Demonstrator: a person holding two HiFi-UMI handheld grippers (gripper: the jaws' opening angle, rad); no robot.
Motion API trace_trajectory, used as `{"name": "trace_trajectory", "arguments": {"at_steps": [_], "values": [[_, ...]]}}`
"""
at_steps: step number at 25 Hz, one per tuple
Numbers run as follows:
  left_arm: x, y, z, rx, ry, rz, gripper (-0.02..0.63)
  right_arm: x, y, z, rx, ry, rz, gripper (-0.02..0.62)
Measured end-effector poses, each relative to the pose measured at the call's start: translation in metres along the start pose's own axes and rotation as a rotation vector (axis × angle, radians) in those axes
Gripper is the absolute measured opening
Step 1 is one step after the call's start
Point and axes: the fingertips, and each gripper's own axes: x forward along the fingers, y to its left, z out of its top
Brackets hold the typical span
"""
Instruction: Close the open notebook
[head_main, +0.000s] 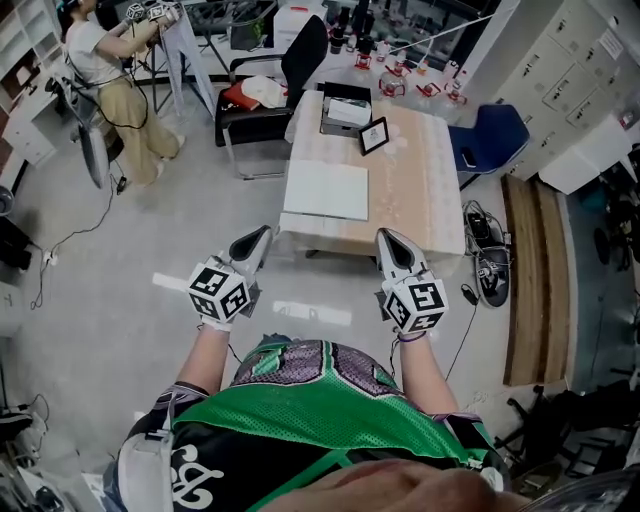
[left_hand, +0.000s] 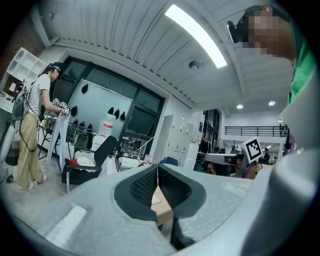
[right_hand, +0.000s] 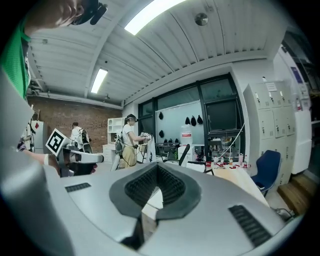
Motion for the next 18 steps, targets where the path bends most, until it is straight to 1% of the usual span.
{"name": "trace_trajectory", "arguments": {"at_steps": [6, 10, 15, 18], "values": [[-0.003, 0.031, 0.004, -0.026, 0.002, -0.002, 0.017, 0.022, -0.001, 0.004, 0.009, 0.006, -0.061, -0.002], [0.003, 0.044, 0.007, -0.043, -0.004, 0.000, 0.017, 0.033, -0.006, 0.005, 0.015, 0.015, -0.070, -0.002], [0.024, 0.043, -0.002, -0.058, 0.006, 0.013, 0.017, 0.042, -0.029, 0.000, 0.017, 0.028, -0.059, -0.002], [0.037, 0.033, -0.006, -0.060, 0.017, 0.033, 0.017, 0.047, -0.047, -0.001, 0.034, 0.019, -0.037, -0.002]]}}
